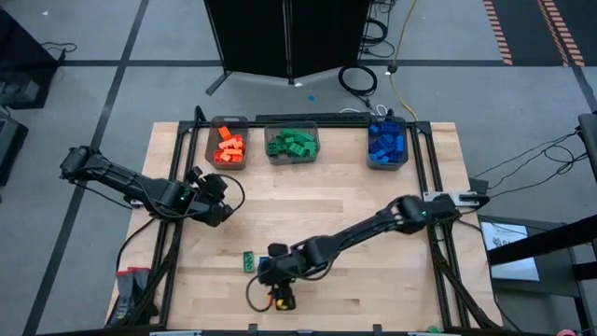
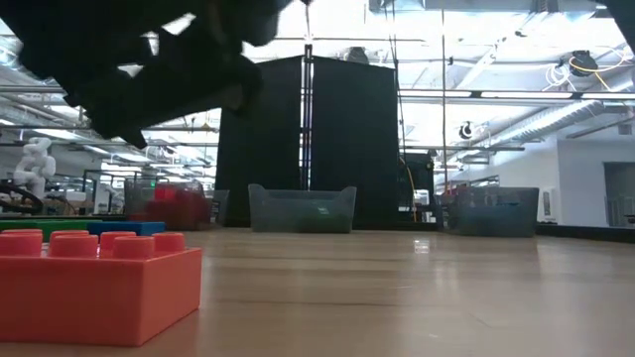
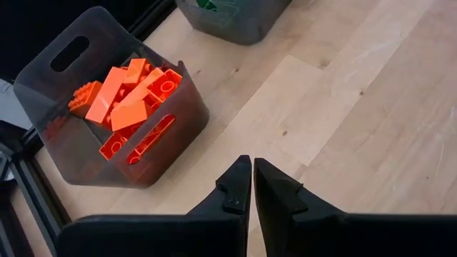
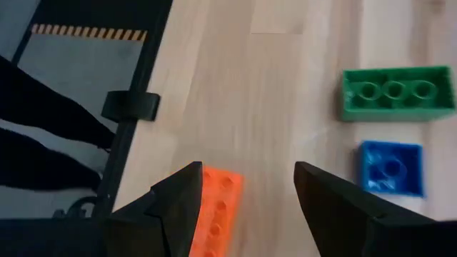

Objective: Sort blocks
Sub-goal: Put the orange game piece into the left black bin

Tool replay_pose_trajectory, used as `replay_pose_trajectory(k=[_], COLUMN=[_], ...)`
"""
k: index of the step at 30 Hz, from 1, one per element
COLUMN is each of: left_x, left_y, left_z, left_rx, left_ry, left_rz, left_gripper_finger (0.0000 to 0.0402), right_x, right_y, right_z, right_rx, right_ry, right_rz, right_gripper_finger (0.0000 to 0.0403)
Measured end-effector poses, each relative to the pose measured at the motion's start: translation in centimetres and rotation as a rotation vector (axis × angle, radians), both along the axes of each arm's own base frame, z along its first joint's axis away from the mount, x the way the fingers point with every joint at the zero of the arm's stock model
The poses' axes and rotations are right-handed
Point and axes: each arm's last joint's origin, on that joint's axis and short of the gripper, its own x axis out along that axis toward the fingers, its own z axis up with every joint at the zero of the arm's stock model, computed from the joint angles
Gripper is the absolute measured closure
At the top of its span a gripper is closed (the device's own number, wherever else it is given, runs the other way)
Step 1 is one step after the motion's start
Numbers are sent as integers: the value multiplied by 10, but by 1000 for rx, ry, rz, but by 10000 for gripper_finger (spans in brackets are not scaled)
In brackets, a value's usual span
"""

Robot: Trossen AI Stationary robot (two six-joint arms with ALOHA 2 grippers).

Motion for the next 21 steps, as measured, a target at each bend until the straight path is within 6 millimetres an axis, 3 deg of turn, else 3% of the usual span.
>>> replay_pose_trajectory(k=[5,11,17,21], left_x=[0,0,2,4], left_y=[0,-1,-2,-2], left_z=[0,-1,0,0], left_rx=[-8,-34,-49,-56], left_ry=[1,7,-10,-34], left_rz=[-2,-9,-12,-13], left_gripper_finger=[378,378,378,378], right_x=[8,-2,-13,-11], right_y=[13,27,47,51], right_z=[3,0,-1,-5], right_rx=[-15,-32,-178,-181], right_ry=[24,77,28,9], right_rz=[20,16,14,-1], right_gripper_finger=[186,174,162,159])
